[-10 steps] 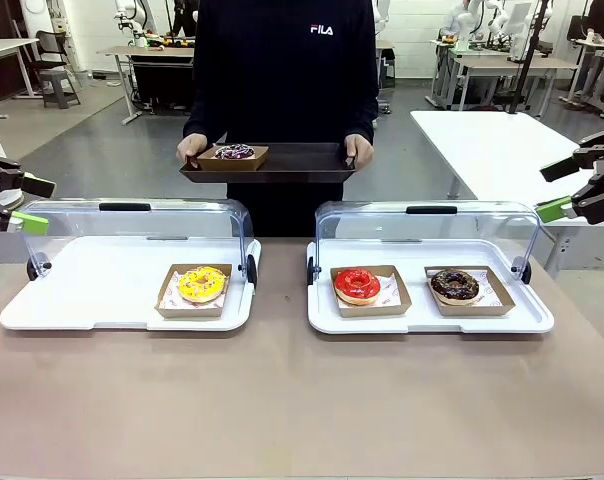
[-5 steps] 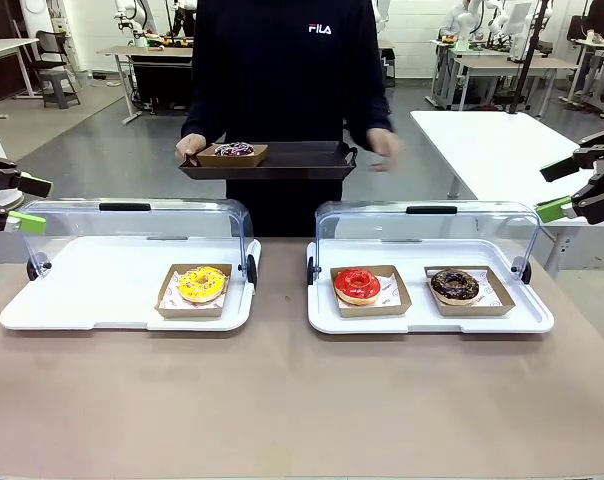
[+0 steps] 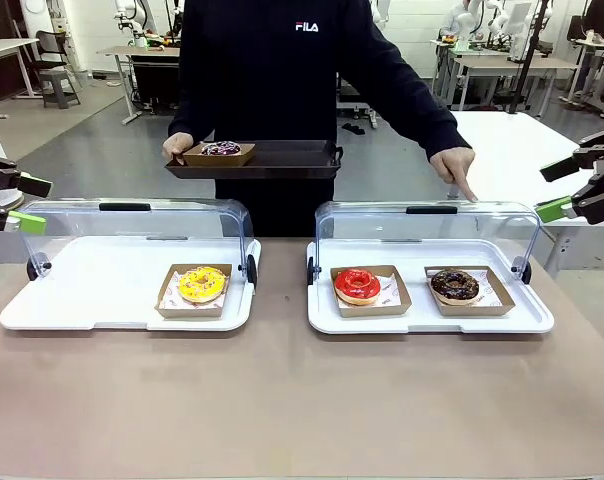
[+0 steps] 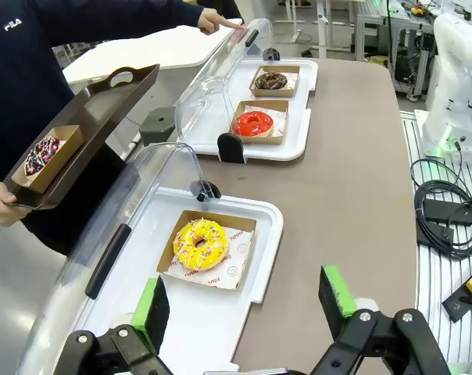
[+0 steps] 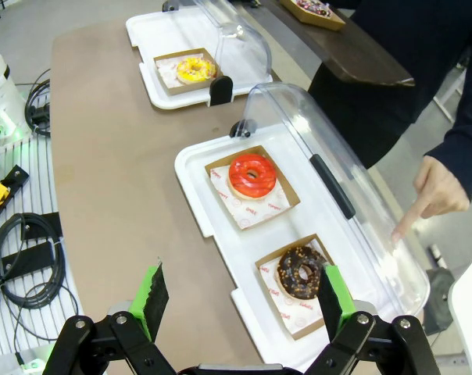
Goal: Provide the desired donut to the person.
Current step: Pick up and lift the Paper togo box containing the Donut pointed at by the person.
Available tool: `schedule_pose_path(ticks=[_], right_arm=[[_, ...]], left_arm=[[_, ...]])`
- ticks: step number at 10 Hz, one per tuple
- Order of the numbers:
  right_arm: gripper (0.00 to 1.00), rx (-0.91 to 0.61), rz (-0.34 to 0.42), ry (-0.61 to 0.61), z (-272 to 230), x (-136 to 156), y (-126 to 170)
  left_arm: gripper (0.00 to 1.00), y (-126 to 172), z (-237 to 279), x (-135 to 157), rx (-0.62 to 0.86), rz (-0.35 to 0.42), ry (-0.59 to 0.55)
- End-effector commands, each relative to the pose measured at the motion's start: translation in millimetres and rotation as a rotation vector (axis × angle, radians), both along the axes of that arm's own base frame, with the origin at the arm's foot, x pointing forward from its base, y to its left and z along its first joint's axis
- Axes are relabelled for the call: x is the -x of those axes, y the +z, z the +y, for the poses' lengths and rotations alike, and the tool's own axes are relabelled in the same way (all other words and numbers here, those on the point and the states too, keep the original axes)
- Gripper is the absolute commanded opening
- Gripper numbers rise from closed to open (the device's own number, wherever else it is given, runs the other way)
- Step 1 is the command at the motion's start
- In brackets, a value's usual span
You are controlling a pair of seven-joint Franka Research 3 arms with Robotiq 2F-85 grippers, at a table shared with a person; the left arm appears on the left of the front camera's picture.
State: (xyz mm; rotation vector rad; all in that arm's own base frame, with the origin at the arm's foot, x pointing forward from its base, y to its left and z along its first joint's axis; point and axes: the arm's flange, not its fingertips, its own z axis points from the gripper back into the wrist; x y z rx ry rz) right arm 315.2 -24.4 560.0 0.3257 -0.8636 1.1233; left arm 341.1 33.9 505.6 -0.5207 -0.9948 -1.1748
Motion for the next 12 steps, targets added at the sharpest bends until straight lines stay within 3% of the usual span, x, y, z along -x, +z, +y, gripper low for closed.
schedule_pose_path(ticks=[1, 10, 11, 12], right_arm=[[1.00, -0.008, -0.001, 0.004, 1, -2, -1], [1.00, 0.000, 0.000, 0.000, 0, 0, 0], [1.00, 0.127, 0.086, 0.009, 11, -17, 18], [1.00, 0.216, 0.255, 0.104, 17, -36, 26]], left_arm=[[1.00, 0, 1, 0, 0.010, -0.010, -0.005], [1.00, 0, 1, 0, 0.010, -0.010, -0.005], [1.00, 0, 1, 0, 0.010, -0.010, -0.005], [1.00, 0, 1, 0, 0.010, -0.010, -0.005]])
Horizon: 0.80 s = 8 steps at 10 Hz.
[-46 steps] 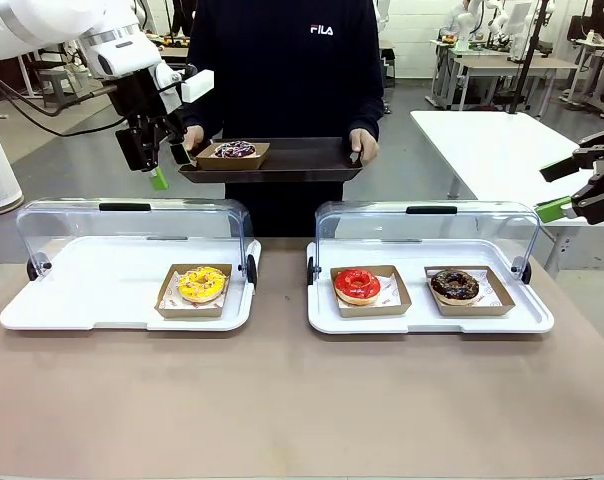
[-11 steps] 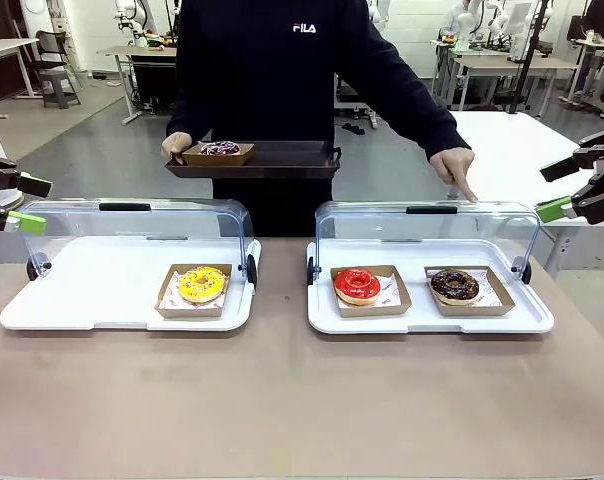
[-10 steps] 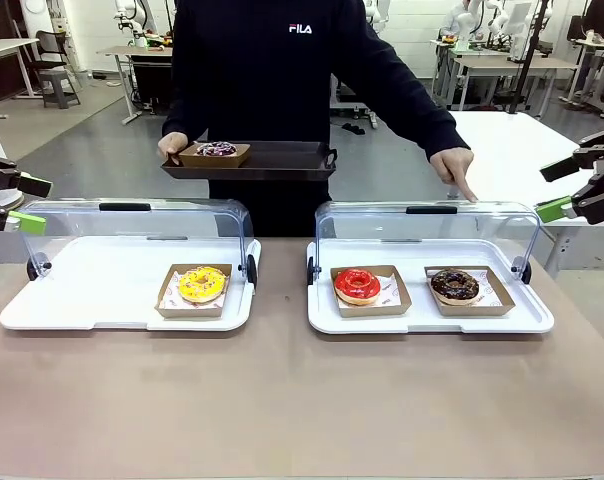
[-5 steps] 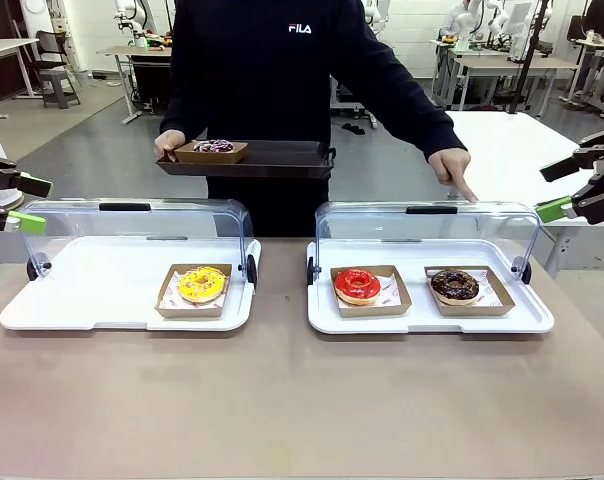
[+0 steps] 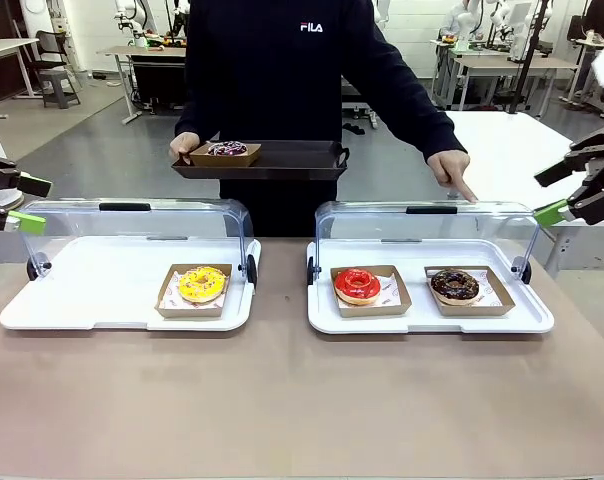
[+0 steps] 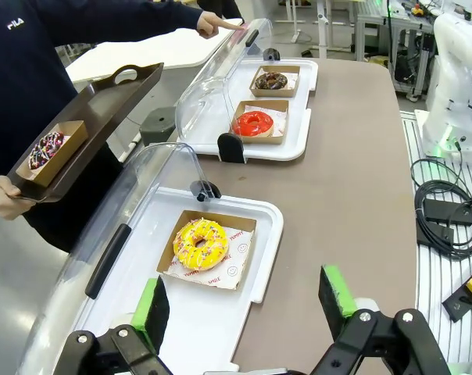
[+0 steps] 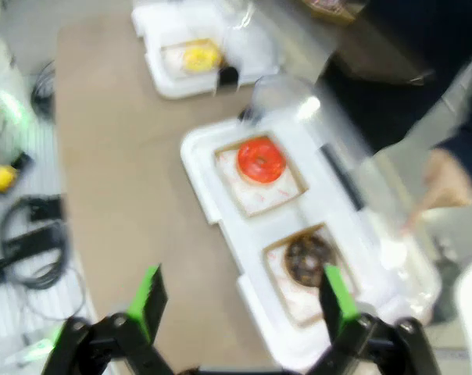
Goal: Provide the desired donut to the person.
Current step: Pick up and lift the Paper togo box containing the Donut pointed at by the person.
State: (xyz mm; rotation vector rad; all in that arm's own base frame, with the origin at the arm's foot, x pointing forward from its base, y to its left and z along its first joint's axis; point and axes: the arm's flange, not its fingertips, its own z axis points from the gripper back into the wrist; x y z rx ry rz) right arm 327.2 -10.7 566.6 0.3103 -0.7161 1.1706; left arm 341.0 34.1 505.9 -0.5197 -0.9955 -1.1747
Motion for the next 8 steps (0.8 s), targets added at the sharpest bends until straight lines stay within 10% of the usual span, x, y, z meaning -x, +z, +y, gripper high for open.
schedule_pose_path(ticks=[1, 3, 5, 6, 7, 8], right_arm=[[1.00, 0.247, 0.313, 0.058, 8, -47, 18], [1.00, 0.471, 0.537, 0.104, -2, -91, -18], [1.00, 0.789, 0.488, 0.410, -30, -69, -101], [1.00, 0.614, 0.411, 0.435, -33, -50, -112], [1.00, 0.571, 0.555, 0.151, -20, -89, -85], [1.00, 0.571, 0.555, 0.151, -20, -89, -85]], left_arm=[[1.00, 0, 1, 0, 0.011, -0.009, -0.006], [1.00, 0, 1, 0, 0.011, -0.009, -0.006], [1.00, 0, 1, 0, 0.011, -0.009, -0.006], [1.00, 0, 1, 0, 0.011, -0.009, -0.006], [1.00, 0, 1, 0, 0.011, -0.009, -0.006], [1.00, 0, 1, 0, 0.011, -0.009, -0.006]])
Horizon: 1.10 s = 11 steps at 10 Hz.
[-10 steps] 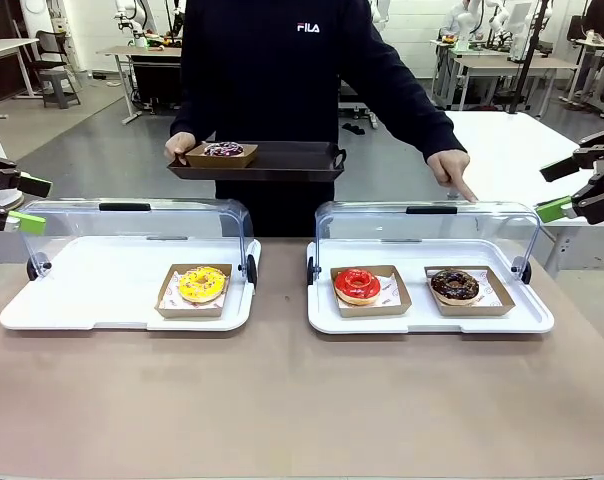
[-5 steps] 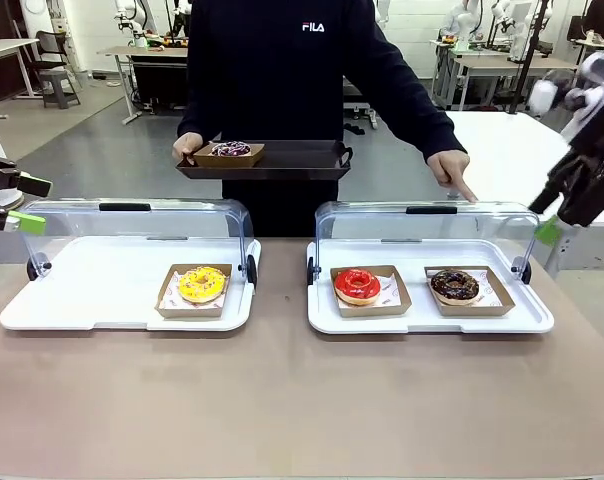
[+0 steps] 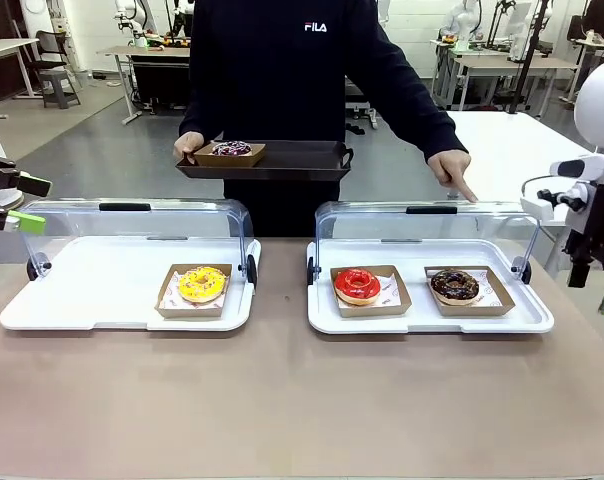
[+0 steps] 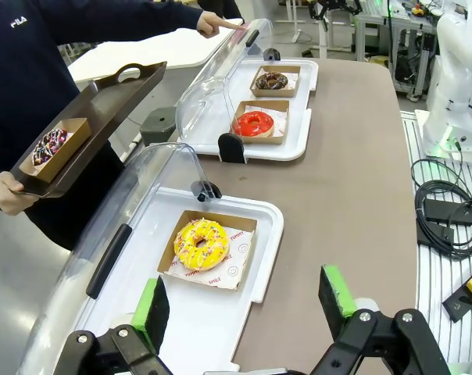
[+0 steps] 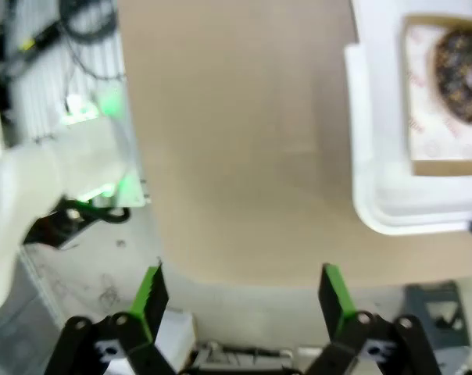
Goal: Provide the desired donut to the person.
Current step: Pick up and lift the Paper togo box containing the Donut pointed at by the person.
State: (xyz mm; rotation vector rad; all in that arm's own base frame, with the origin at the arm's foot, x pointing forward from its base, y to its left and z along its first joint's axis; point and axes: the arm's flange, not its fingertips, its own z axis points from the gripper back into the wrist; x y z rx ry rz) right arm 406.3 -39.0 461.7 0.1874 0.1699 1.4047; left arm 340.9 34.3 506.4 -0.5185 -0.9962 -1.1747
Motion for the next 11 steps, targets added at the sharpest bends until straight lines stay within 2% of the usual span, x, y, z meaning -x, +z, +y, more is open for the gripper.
schedule_pose_path(ticks=[1, 4, 5, 6, 7, 8, 9, 11], right_arm=[[1.00, -0.011, -0.017, -0.108, 9, -10, 20], [1.00, -0.007, -0.031, -0.079, 5, -8, 20], [1.00, -0.005, -0.086, 0.016, 3, 0, -17], [1.00, -0.016, -0.153, 0.084, 5, 11, -39], [1.00, 0.003, -0.199, 0.102, 8, 12, -57], [1.00, 0.009, -0.246, 0.150, 10, 5, -75], [1.00, 0.004, -0.326, 0.196, 10, -5, -89], [1.00, 0.008, -0.379, 0.229, 12, -21, -103]], left_arm=[[1.00, -1, 1, 0, 0.011, -0.008, -0.007], [1.00, -1, 1, 0, 0.011, -0.008, -0.007], [1.00, -1, 1, 0, 0.011, -0.008, -0.007], [1.00, -1, 1, 0, 0.011, -0.008, -0.007], [1.00, -1, 1, 0, 0.011, -0.008, -0.007], [1.00, -1, 1, 0, 0.011, -0.008, -0.007], [1.00, -1, 1, 0, 0.011, -0.008, -0.007], [1.00, -1, 1, 0, 0.011, -0.008, -0.007]])
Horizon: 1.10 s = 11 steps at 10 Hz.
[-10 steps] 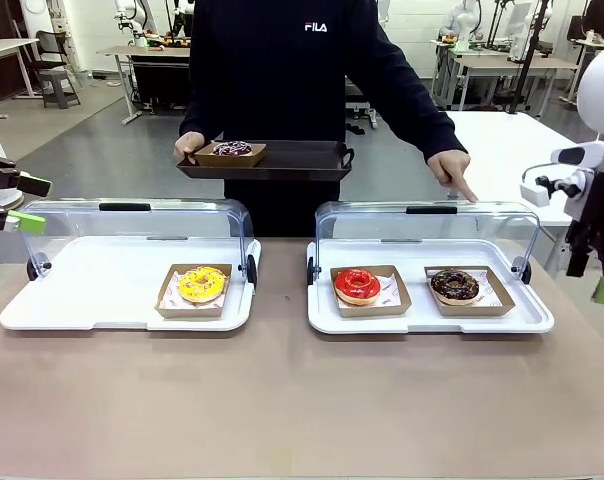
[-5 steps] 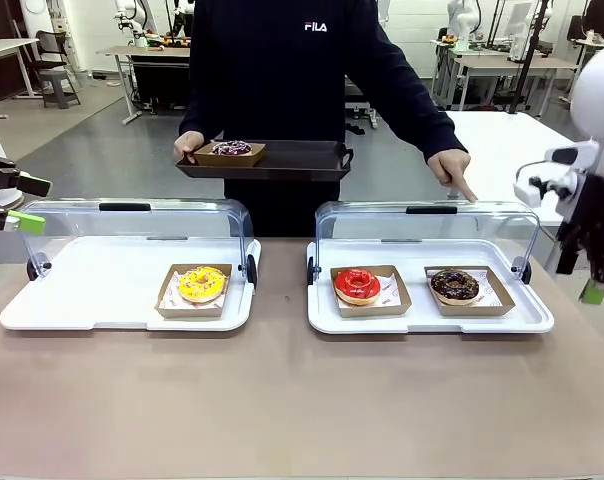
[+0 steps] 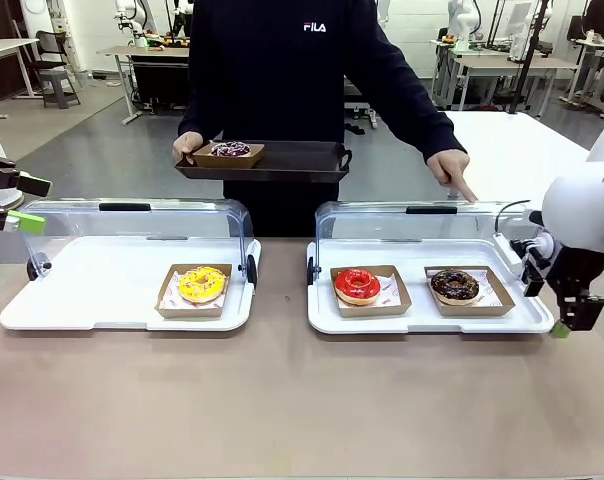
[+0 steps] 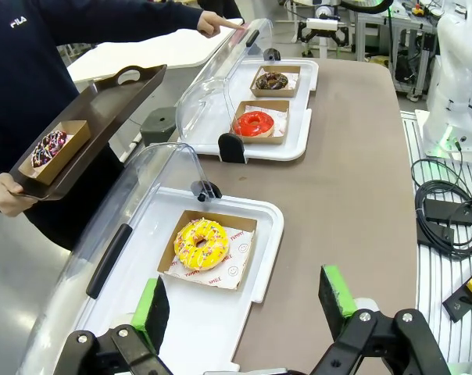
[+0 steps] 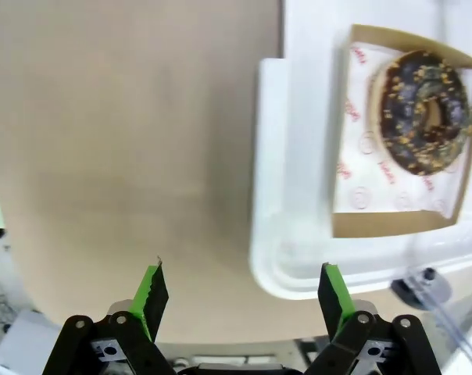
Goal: Provide the desired donut to the person.
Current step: Pick up and lift the Paper togo box containing the Donut pointed at by the person.
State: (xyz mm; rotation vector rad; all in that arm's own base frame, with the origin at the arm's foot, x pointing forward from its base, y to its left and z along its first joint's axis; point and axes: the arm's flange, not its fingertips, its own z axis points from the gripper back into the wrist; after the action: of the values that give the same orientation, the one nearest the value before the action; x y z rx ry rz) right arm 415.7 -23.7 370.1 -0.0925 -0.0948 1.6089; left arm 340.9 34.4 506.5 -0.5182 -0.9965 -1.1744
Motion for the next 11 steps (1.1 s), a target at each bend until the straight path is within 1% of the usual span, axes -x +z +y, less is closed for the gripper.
schedule_pose_path(ticks=[1, 3, 5, 7, 9, 11], right_arm=[[1.00, 0.010, -0.065, 0.049, -3, -18, -16], [1.00, -0.031, -0.114, 0.069, -4, -30, -21], [1.00, -0.046, -0.145, 0.085, -4, -37, -21], [1.00, -0.064, -0.166, 0.143, -2, -45, -22], [1.00, -0.080, -0.158, 0.176, -3, -57, -29], [1.00, -0.103, -0.158, 0.180, -7, -65, -37]], left_arm=[[1.00, -1, 1, 0, 0.011, -0.008, -0.007], [1.00, -1, 1, 0, 0.011, -0.008, -0.007], [1.00, -1, 1, 0, 0.011, -0.008, -0.007], [1.00, -1, 1, 0, 0.011, -0.008, -0.007], [1.00, -1, 1, 0, 0.011, -0.008, -0.007], [1.00, -1, 1, 0, 0.011, -0.008, -0.007]])
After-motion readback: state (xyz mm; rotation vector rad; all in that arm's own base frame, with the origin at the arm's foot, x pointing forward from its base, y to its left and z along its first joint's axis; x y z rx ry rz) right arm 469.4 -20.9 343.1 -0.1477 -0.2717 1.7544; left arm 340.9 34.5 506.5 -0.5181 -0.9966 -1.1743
